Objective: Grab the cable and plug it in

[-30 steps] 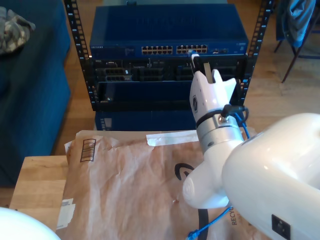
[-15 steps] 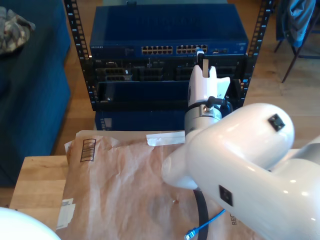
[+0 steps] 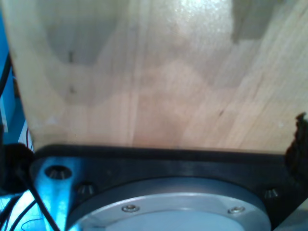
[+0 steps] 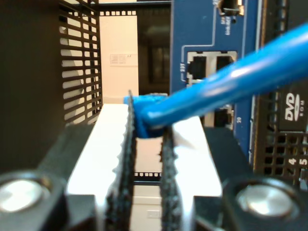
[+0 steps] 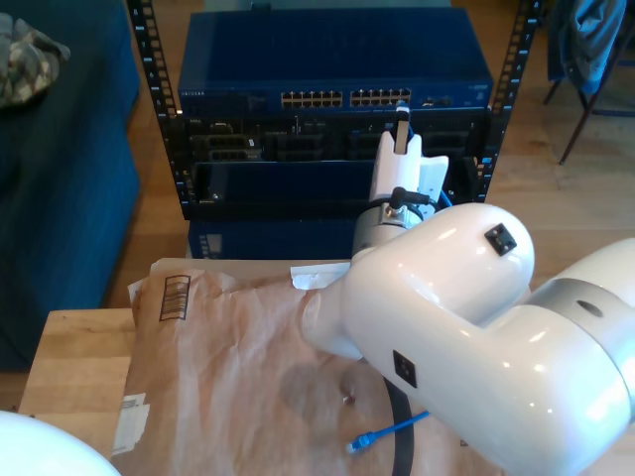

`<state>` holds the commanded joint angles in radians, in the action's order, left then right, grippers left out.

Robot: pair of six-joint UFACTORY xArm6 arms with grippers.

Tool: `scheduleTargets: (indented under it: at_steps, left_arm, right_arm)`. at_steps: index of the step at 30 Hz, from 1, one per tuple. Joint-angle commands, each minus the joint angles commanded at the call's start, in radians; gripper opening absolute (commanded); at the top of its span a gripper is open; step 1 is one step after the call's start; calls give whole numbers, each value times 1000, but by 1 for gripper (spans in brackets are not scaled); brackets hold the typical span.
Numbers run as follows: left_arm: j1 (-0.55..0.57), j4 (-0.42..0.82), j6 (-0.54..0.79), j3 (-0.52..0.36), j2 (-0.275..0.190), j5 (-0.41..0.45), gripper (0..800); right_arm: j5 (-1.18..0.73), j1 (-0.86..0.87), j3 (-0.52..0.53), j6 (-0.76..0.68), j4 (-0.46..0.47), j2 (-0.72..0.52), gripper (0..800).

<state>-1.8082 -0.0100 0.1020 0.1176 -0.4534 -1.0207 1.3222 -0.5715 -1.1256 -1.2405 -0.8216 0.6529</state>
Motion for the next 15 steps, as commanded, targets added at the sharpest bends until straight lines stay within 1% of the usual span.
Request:
scheduleTargets:
  at_steps: [15]
  left_arm:
    - [0,0,0,0,0,0,800]
  right_arm:
    - [-17,44,-100,0,6,66,0]
